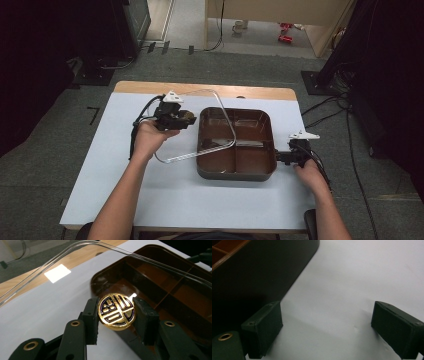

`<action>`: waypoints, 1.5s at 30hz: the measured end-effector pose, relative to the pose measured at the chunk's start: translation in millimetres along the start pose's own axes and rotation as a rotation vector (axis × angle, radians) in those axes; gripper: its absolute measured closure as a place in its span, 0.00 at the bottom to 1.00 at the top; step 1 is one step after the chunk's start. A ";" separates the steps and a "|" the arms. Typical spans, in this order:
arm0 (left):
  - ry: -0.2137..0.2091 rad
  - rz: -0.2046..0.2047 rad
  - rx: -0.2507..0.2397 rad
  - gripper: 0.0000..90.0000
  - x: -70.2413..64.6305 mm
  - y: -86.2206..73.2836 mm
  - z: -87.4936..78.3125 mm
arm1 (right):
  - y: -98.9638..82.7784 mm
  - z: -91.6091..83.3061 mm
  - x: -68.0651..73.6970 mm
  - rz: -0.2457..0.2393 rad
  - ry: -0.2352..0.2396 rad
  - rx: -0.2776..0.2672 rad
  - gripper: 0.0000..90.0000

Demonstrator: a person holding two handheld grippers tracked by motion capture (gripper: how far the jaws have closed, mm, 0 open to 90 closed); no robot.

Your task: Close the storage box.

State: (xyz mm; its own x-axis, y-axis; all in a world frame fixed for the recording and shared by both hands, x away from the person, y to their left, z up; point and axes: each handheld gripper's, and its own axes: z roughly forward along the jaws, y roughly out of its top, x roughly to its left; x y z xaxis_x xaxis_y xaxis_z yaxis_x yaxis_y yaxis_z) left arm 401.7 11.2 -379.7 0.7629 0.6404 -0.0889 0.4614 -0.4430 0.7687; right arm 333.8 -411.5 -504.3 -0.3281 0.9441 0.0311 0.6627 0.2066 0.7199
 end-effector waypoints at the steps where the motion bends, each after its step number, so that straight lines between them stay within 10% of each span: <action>1: -0.009 0.006 0.004 0.66 -4.1 3.0 4.7 | 0.0 0.0 -0.2 -0.002 0.000 0.000 0.10; 26: -0.151 0.161 0.083 0.66 -77.7 28.4 78.5 | -0.1 0.0 -0.1 0.001 0.002 -0.002 0.10; 45: -0.182 0.177 0.116 0.66 -90.2 23.1 102.3 | -0.1 0.0 -0.2 0.000 0.002 -0.001 0.10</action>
State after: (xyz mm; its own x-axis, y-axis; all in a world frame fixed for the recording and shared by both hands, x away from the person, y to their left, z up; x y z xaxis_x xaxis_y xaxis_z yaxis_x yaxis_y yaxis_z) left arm 389.9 -121.0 -418.7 0.9002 0.4280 -0.0801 0.3544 -0.6134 0.7058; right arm 333.8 -411.7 -504.4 -0.3291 0.9437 0.0322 0.6622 0.2063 0.7204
